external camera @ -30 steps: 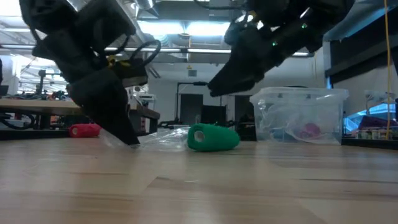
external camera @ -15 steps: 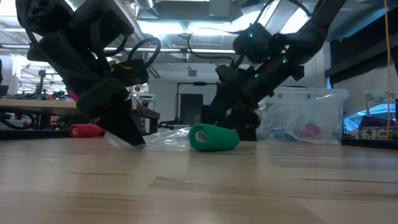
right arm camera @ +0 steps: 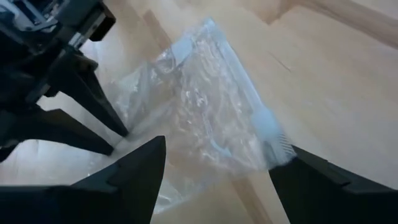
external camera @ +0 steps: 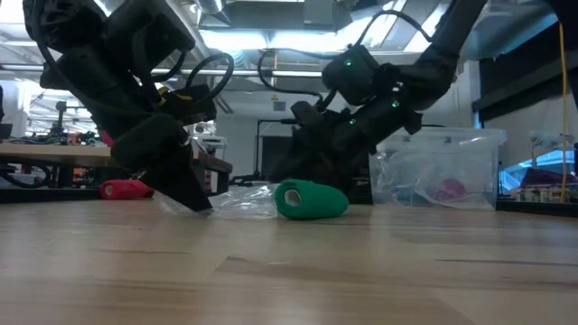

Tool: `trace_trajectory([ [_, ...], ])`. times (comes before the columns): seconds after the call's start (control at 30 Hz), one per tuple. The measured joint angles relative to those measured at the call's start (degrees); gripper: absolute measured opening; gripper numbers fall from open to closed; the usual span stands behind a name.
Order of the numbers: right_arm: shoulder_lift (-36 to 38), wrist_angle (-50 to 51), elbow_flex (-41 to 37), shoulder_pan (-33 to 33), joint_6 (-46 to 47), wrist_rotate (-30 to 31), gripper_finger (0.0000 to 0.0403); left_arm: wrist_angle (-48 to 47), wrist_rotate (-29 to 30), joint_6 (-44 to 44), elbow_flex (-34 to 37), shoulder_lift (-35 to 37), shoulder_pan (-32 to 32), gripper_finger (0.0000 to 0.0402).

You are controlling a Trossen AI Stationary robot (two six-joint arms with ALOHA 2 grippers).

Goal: Roll bandage
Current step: Open the transparent zip bag

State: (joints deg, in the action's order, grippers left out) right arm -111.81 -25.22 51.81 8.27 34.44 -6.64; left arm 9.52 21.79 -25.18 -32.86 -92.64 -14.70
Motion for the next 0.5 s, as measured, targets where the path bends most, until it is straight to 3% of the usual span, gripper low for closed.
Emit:
trace_trajectory([
  [0.2, -1.4, -0.4, 0.5, 0.0, -0.3, -1.4, 0.0239, 0.1, 0.0, 0.0, 0.0, 0.0, 0.0, 0.0088],
  [0.5, -1.4, -2.2, 0.5, 0.0, -9.9, -1.2, 0.0077, 0.3, 0.0, -1.0, 0.0, 0.1, 0.0, 0.0088],
])
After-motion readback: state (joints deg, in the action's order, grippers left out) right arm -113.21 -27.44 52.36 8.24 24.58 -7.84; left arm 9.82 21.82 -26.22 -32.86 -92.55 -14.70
